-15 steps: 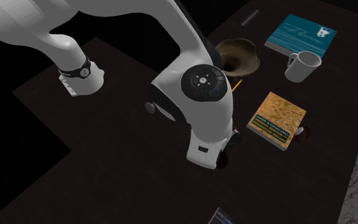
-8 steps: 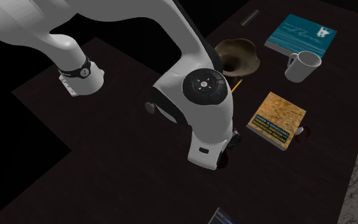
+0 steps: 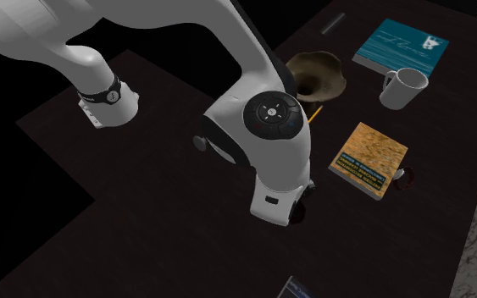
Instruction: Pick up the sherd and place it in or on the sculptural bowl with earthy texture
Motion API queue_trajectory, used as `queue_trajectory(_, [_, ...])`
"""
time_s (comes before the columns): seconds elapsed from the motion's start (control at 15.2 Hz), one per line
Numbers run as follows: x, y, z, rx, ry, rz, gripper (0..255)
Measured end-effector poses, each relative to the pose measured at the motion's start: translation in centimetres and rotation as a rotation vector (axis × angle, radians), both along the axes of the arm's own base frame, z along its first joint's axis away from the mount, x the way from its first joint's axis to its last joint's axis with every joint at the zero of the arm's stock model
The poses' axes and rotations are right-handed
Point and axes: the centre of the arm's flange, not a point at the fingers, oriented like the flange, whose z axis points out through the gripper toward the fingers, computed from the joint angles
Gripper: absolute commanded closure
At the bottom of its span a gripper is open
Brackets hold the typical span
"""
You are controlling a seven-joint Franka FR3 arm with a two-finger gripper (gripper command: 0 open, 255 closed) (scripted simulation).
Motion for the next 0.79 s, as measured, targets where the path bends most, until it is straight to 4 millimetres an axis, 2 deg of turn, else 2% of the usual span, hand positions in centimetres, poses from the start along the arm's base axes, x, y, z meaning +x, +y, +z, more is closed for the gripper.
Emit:
queue_trajectory(0.13, [0.0, 0.0, 0.0, 0.0, 0.0, 0.0, 255])
queue_trajectory(0.2, [0.0, 0.0, 0.0, 0.0, 0.0, 0.0, 0])
queue_trajectory(0.33, [0.2, -0.3, 0.4, 0.0, 0.003, -0.041, 0])
queue_trajectory(0.53, [1.6, -1.1, 2.4, 0.014, 0.022, -0.279, 0])
queue_trajectory(0.79, [2.2, -1.2, 1.3, 0.019, 0.027, -0.342, 0])
